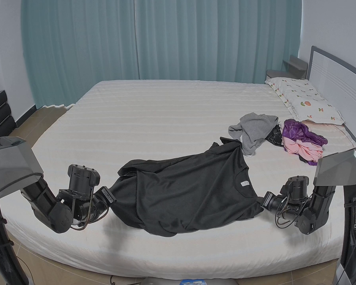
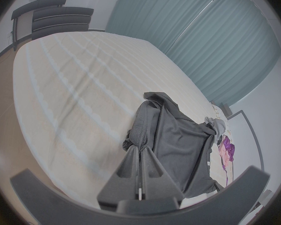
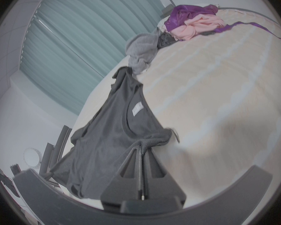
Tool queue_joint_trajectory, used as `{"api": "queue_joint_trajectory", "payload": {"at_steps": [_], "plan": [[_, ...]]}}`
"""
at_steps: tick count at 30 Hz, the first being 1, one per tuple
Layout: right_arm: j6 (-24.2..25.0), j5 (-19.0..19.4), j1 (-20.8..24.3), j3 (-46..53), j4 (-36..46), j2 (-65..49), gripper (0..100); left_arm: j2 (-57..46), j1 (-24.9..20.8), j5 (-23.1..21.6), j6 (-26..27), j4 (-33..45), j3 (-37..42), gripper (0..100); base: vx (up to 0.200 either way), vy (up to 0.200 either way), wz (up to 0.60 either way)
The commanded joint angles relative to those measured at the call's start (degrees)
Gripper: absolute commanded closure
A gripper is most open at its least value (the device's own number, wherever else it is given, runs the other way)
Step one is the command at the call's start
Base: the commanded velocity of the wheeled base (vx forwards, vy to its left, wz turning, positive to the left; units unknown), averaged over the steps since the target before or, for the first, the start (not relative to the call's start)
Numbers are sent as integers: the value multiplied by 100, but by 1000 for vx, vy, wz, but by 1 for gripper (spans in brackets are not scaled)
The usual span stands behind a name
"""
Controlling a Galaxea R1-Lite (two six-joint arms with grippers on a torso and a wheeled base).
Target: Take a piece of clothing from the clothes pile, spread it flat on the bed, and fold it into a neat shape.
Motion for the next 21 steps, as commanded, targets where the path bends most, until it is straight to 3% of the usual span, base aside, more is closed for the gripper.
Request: {"api": "queue_joint_trajectory", "payload": {"at_steps": [1,8,13,21], "plan": [[9,11,-114,-423,100,-184,100,69,170,-148,-31,-77,-89,100,0,0,0],[26,-25,-140,-1697,1102,-184,100,482,302,-184,-532,-473,-353,100,0,0,0],[123,-42,-96,-2875,2112,9,100,719,469,-175,-567,-490,-537,100,0,0,0],[123,-156,-35,-4088,3027,757,100,956,530,-192,-646,-517,-651,100,0,0,0]]}}
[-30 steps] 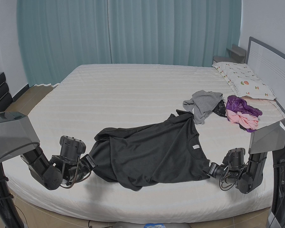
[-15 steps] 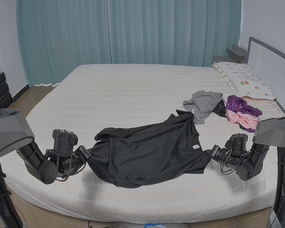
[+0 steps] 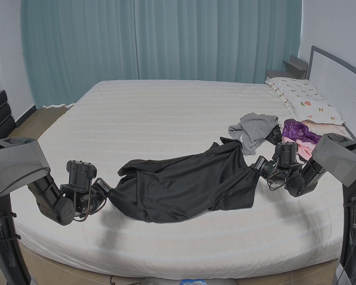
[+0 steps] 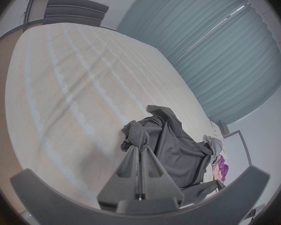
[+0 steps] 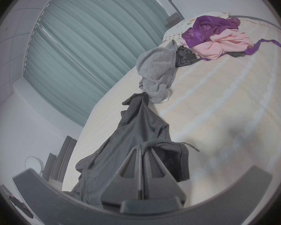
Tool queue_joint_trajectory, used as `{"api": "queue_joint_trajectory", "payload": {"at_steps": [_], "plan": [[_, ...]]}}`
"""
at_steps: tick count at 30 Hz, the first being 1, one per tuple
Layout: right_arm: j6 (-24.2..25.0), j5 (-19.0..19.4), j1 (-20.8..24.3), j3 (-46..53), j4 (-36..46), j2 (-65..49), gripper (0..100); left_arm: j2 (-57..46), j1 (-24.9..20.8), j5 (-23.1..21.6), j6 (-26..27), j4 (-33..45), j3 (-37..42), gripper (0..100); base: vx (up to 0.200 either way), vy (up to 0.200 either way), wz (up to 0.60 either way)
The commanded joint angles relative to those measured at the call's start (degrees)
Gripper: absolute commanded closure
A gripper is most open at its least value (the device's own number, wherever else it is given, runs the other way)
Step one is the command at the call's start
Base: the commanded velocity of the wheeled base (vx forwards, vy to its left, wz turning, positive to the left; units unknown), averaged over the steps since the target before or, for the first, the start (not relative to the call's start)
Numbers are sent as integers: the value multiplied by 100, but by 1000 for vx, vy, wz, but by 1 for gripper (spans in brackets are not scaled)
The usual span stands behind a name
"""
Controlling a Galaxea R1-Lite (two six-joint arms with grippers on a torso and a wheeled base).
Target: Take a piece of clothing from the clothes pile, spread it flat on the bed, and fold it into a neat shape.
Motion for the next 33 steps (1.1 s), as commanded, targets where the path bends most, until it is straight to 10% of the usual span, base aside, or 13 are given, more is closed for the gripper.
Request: {"api": "queue_joint_trajectory", "payload": {"at_steps": [1,2,33], "plan": [[13,-104,65,-934,492,760,100,368,79,-10,-70,-37,-144,100,0,0,0],[5,-112,65,-1004,501,856,0,386,79,-10,-70,-37,-144,100,0,0,0],[-786,1276,118,2125,176,-655,0,192,159,-282,-79,-37,155,100,0,0,0]]}}
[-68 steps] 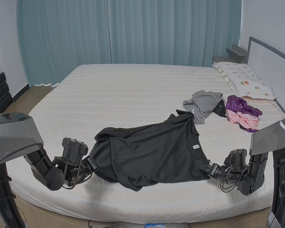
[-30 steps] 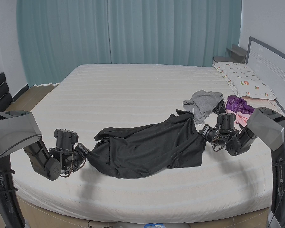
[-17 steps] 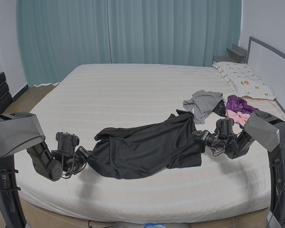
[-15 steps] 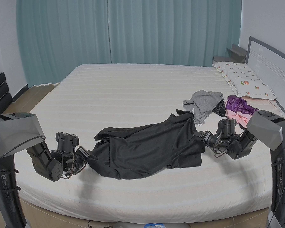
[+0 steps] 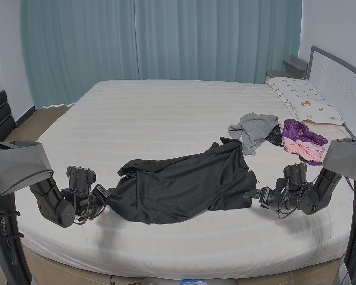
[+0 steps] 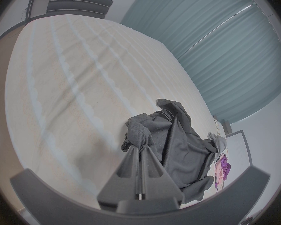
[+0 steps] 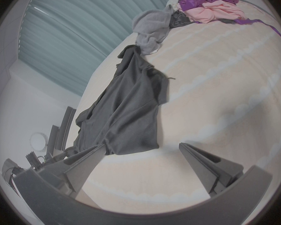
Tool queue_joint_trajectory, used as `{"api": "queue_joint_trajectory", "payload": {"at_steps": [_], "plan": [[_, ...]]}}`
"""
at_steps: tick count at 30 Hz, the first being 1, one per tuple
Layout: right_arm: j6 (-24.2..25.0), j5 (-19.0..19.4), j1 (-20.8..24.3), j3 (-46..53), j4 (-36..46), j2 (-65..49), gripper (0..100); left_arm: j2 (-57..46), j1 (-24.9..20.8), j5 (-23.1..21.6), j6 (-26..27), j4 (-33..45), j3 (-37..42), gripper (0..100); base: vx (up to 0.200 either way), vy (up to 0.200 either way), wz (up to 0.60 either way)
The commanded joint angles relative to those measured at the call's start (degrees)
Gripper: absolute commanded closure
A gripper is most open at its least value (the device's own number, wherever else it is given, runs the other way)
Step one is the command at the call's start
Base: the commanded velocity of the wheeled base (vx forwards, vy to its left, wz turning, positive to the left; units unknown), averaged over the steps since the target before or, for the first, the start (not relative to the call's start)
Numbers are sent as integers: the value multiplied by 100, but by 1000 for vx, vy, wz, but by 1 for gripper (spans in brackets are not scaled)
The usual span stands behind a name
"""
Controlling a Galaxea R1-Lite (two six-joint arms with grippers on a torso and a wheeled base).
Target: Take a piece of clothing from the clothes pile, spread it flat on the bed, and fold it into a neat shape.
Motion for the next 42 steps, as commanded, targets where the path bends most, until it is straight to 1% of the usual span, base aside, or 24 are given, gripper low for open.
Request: {"api": "queue_joint_trajectory", "payload": {"at_steps": [1,4,9,10,13,17,19,20,25,27,29,34,36,37,38,39,42], "plan": [[-35,28,250,-18,-81,78,0,-98,4,-3,7,0,78,100,0,0,0],[-52,-60,391,-220,-37,175,0,-98,4,-11,7,0,69,100,0,0,0],[-87,-552,602,-774,191,492,0,-89,4,-11,7,0,69,100,0,0,0],[-87,-570,610,-791,200,500,0,-89,4,-11,7,0,69,100,0,0,0],[-96,-834,646,-1152,455,703,0,-98,4,-11,7,0,69,100,0,0,0],[-114,-851,646,-1257,763,694,0,-98,4,-11,7,0,60,100,0,0,0],[-122,-851,646,-1248,780,694,0,-98,4,-11,7,0,60,100,0,0,0],[-140,-851,646,-1239,772,676,100,-98,4,-11,7,0,69,100,0,0,0],[-122,-790,531,-1011,754,386,100,-106,4,-11,7,9,78,100,0,0,0],[-114,-711,408,-756,736,158,100,-124,-5,-11,16,9,113,100,0,0,0],[-70,-544,329,-466,728,-124,100,-150,4,-3,16,18,131,100,0,0,0],[-70,63,57,474,675,-994,100,-344,4,-11,60,36,262,100,0,0,0],[-70,168,-22,800,675,-1301,100,-467,4,-3,95,53,315,100,0,0,0],[-70,168,-22,800,675,-1301,100,-467,4,-3,95,53,315,100,0,0,0],[-70,230,-110,1098,675,-1583,100,-563,4,-3,227,44,385,100,0,0,0],[-70,256,-137,1186,675,-1662,100,-590,13,6,271,36,403,100,0,0,0],[-78,546,-268,1740,675,-2128,100,-730,74,6,490,27,588,100,0,0,0]]}}
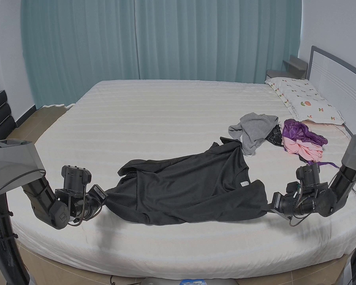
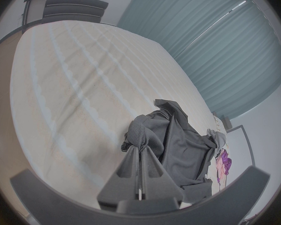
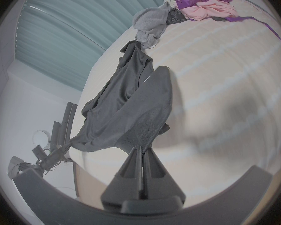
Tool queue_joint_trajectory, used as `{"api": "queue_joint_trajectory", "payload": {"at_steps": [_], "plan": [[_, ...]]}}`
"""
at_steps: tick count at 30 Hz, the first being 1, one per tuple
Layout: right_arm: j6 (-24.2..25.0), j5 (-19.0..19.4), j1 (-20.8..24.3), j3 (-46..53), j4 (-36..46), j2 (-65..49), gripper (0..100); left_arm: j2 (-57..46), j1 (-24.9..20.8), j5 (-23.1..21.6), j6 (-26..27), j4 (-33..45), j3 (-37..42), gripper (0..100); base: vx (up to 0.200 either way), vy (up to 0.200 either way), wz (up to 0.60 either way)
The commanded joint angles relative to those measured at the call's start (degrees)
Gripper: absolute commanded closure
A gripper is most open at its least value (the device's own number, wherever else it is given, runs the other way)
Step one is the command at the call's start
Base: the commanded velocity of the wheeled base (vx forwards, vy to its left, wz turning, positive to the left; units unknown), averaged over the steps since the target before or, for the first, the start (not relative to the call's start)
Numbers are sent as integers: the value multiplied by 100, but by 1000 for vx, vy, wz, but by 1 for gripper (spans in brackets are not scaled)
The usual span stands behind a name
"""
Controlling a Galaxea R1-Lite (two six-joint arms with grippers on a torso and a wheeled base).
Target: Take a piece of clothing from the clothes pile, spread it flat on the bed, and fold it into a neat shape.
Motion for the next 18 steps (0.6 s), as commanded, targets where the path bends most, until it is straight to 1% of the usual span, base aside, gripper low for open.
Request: {"api": "queue_joint_trajectory", "payload": {"at_steps": [1,4,7,8,11,15,16,17,18], "plan": [[-30,408,-287,932,-5,-1085,100,-384,72,1,275,18,290,100,0,0,0],[-74,540,-330,1345,-32,-1349,100,-499,63,1,389,27,501,100,0,0,0],[-74,540,-330,1363,-41,-1366,100,-499,54,1,398,27,510,100,0,0,0],[-66,557,-462,1741,-146,-1762,100,-648,28,1,459,35,703,100,0,0,0],[-92,610,-471,2057,-146,-1885,100,-824,19,-8,459,97,852,100,0,0,0],[-233,601,-489,2215,-155,-1894,100,-885,2,1,503,281,975,100,0,0,0],[-408,575,-568,2338,-155,-1937,100,-991,2,1,688,457,1107,100,0,0,0],[-426,575,-577,2338,-155,-1937,100,-991,2,1,697,466,1116,100,0,0,0],[-602,575,-691,2417,-155,-2034,100,-1026,-7,1,855,545,1169,100,0,0,0]]}}
